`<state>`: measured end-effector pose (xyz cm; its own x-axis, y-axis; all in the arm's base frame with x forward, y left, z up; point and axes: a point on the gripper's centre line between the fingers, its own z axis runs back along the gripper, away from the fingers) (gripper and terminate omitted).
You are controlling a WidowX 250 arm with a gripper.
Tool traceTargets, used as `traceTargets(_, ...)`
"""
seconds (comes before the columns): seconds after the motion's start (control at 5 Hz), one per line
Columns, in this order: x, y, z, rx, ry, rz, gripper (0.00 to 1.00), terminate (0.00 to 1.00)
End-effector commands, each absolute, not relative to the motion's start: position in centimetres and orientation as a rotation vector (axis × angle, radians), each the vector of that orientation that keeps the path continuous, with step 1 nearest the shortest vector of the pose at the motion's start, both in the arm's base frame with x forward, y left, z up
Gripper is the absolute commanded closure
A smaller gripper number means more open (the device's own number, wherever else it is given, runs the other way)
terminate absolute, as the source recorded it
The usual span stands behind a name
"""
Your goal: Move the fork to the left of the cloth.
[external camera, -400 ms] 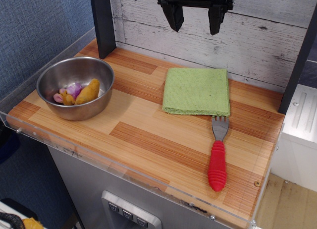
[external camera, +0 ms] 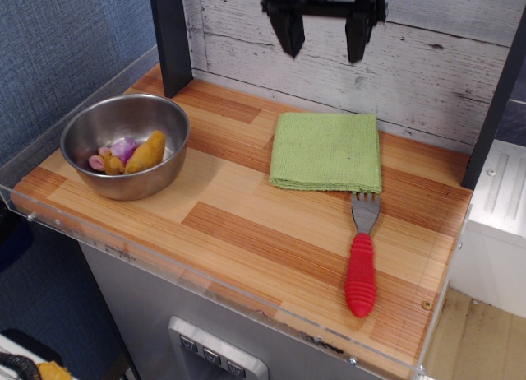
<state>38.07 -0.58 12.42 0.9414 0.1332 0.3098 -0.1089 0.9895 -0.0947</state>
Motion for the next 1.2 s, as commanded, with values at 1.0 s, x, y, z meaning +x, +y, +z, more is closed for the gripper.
traceTargets(1.0,30.4,-10.3,6.4,-0.165,-0.295,0.261,0.0,0.0)
